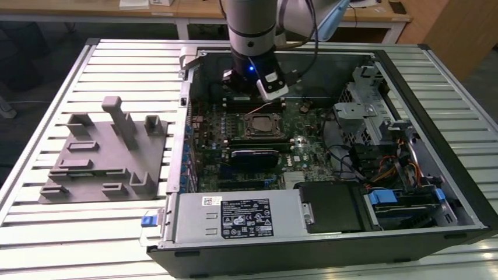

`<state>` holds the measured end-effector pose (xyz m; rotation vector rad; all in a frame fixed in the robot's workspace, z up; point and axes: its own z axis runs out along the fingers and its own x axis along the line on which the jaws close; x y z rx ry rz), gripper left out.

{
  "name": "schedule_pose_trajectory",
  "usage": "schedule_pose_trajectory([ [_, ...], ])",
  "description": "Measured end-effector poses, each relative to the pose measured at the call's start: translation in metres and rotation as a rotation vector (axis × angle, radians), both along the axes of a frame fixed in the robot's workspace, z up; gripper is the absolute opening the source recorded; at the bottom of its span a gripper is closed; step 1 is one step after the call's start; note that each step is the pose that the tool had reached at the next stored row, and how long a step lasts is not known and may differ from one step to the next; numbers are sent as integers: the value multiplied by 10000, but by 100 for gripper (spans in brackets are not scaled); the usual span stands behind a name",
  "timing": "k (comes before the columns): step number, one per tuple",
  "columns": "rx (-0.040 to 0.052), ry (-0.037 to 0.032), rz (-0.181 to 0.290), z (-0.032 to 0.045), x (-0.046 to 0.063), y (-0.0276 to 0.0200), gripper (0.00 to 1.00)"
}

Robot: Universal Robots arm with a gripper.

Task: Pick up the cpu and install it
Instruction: 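Install the first cpu locking lever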

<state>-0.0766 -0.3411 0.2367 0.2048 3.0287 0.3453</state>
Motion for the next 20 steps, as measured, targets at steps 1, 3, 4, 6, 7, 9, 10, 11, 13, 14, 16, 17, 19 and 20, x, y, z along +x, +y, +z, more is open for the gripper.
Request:
schedule_pose_trajectory([
  [1,0,-45,-62,-5,0,0,11],
  [3,2,-117,-185,-18,1,1,11],
  [4,2,-148,-249,-24,1,1,11],
  [6,2,-210,-362,-35,1,1,11],
  [7,2,-243,-412,-41,1,1,11],
  [9,1,-312,-511,-53,1,0,11],
  [10,2,-346,-557,-60,1,1,11],
  [11,2,-380,-602,-65,1,1,11],
  [13,3,-453,-680,-76,3,0,11],
  [14,3,-490,-713,-80,4,0,11],
  [16,4,-564,-785,-92,6,1,11],
  [17,5,-591,-836,-99,7,1,11],
  [19,-4,-595,-1074,-109,7,0,11],
  [20,-9,-594,-1246,-115,7,1,11],
])
